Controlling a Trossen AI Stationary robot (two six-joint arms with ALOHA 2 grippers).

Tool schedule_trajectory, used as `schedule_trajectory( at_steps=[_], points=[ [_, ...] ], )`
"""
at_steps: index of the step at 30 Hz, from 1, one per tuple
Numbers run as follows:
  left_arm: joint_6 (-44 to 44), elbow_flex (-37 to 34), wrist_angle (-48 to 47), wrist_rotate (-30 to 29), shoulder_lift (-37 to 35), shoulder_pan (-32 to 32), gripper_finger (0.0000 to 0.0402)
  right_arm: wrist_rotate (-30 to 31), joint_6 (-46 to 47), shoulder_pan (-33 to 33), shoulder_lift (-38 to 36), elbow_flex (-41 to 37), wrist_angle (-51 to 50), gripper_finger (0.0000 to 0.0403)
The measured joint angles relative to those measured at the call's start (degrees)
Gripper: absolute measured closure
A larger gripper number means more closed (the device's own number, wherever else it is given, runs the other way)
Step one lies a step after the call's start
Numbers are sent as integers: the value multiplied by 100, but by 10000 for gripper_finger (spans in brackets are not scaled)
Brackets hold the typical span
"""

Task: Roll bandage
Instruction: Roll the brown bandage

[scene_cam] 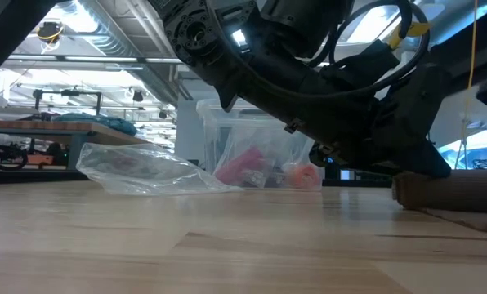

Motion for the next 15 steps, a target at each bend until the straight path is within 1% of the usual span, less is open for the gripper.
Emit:
schedule_trajectory(
  at_steps=[6,8,10,13,15],
  points=[
    [0,0,0,0,0,-2,261,429,198,-4,-279,336,-1999,243],
    [0,0,0,0,0,-4,261,736,242,-4,-445,399,-2353,243],
    [17,0,6,0,0,-6,261,1138,278,-4,-640,376,-2567,243],
    [37,-6,123,-1,9,-17,261,1795,286,-20,-774,140,-2396,243],
    [39,-10,199,0,11,-34,261,1944,287,-92,-777,-85,-2117,243]
  ],
)
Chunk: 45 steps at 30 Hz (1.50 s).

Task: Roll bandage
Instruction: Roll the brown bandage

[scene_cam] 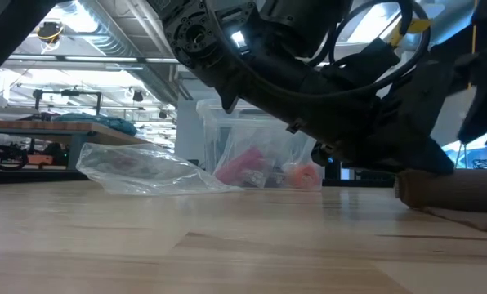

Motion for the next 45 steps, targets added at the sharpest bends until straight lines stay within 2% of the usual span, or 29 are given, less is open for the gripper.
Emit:
schedule_trajectory(
  at_steps=[5,13,25,35,40,45],
  points=[
    [38,-1,91,0,-4,-63,261,-226,-27,19,2,-551,768,243],
    [547,126,129,-2,-203,-215,261,-845,-678,215,2,-694,1279,243],
    [251,161,50,-2,85,-252,261,-1068,-921,282,4,-684,1826,243],
    [262,170,43,16,125,-568,261,-1041,-1084,278,11,-195,1705,243],
    [263,170,64,13,125,-675,261,-715,-970,275,11,-394,1838,243],
    [308,176,296,13,125,-711,261,-1084,-618,280,11,-695,2178,243]
  ],
)
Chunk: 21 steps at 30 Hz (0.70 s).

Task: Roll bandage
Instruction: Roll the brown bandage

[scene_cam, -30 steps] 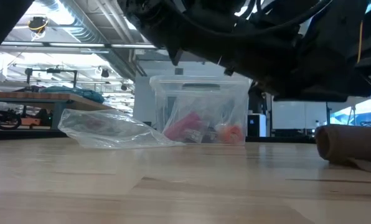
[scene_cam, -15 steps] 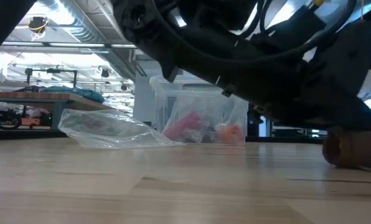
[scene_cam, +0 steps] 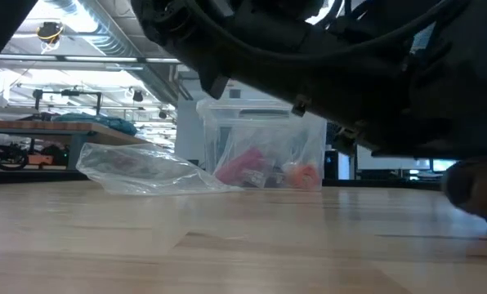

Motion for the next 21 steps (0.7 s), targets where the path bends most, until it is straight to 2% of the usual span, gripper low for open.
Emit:
schedule_trajectory(
  at_steps=[6,16,21],
  points=[
    [301,281,51,1,4,1,261,-671,223,41,0,-149,424,243],
    [-131,282,-325,39,115,116,261,-622,179,534,0,-152,1052,243],
    [-294,289,-162,523,177,4,261,-599,170,525,0,16,947,243]
  ],
)
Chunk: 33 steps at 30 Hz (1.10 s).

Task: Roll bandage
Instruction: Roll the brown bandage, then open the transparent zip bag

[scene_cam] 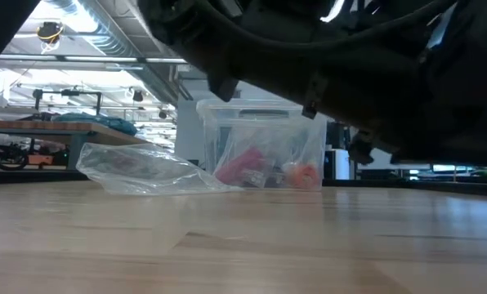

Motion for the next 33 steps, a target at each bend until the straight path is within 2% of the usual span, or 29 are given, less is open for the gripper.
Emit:
schedule_trajectory(
  at_steps=[6,11,15,21,28,30,33],
  points=[
    [338,4,-51,63,17,-185,261,174,-144,-4,-2,548,-983,243],
    [569,-6,-159,8,-204,-190,261,189,-159,-82,-2,680,-1087,239],
    [620,-4,-610,-34,-526,-179,261,-37,-116,-206,-2,729,-1073,212],
    [354,-2,-2052,-395,-1140,-193,261,-804,315,-348,183,731,-1076,155],
    [-541,-7,-4385,-510,-1704,-196,261,-961,350,-341,684,733,-887,144],
    [-889,-1,-4975,-745,-1925,-196,261,-942,291,-343,717,738,-891,144],
    [-1524,4,-6123,-1449,-2210,-187,261,-869,164,-343,660,738,-944,143]
  ],
)
